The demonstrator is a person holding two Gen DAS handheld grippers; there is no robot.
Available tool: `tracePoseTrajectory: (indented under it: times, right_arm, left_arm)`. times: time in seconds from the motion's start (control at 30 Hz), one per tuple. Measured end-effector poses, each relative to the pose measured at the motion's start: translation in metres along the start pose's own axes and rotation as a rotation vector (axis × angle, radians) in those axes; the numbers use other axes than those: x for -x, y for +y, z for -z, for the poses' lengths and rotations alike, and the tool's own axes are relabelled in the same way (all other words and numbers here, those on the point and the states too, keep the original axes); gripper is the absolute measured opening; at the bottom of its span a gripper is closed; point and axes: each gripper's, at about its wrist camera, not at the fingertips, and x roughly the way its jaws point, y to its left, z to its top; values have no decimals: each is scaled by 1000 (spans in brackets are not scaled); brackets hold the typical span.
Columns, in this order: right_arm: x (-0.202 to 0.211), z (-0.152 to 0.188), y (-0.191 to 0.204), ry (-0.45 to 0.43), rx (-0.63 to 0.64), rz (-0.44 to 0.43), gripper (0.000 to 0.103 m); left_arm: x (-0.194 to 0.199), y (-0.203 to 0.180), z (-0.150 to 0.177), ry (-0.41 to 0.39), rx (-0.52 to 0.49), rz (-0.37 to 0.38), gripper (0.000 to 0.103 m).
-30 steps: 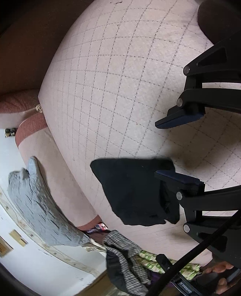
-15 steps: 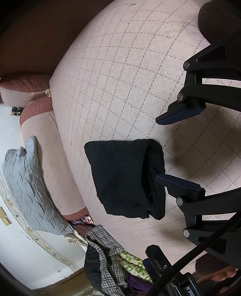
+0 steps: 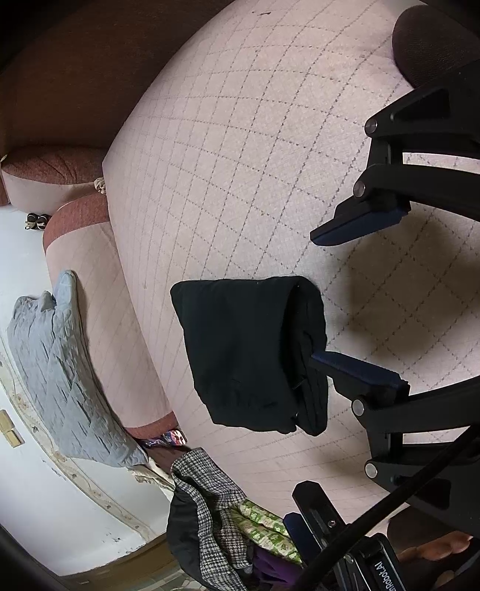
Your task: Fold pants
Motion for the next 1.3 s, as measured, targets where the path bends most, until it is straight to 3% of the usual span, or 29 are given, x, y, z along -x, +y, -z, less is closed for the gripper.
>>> tracePoseTrajectory:
  times: [0.6, 0.73, 0.8, 0.9, 1.07, 1.23, 1.3]
  right_arm:
    - [-7, -6, -11, -6, -35, -22, 65]
    - [-8, -23, -20, -9, -50, -39, 66]
    - [-13, -37, -26, -9, -41, -37, 75]
    - [-31, -60, -35, 32, -57, -81, 77]
    - [-89, -90, -57, 135, -162, -191, 77]
    - [-150, -105, -73, 234, -231, -287, 77]
    - [-165, -111, -75, 225, -240, -341, 90]
  left_arm:
    - [-27, 11, 5, 72, 42, 28, 81]
    - [-38, 48, -9, 58, 135, 127, 81]
    - [-50, 71, -16, 51, 201, 178, 81]
    - [-84, 97, -24, 101, 266, 248, 81]
    - [-151, 117, -24, 218, 409, 451, 81]
    - [-183, 103, -41, 201, 379, 595, 83]
    - [-194, 93, -47, 213, 373, 671, 96]
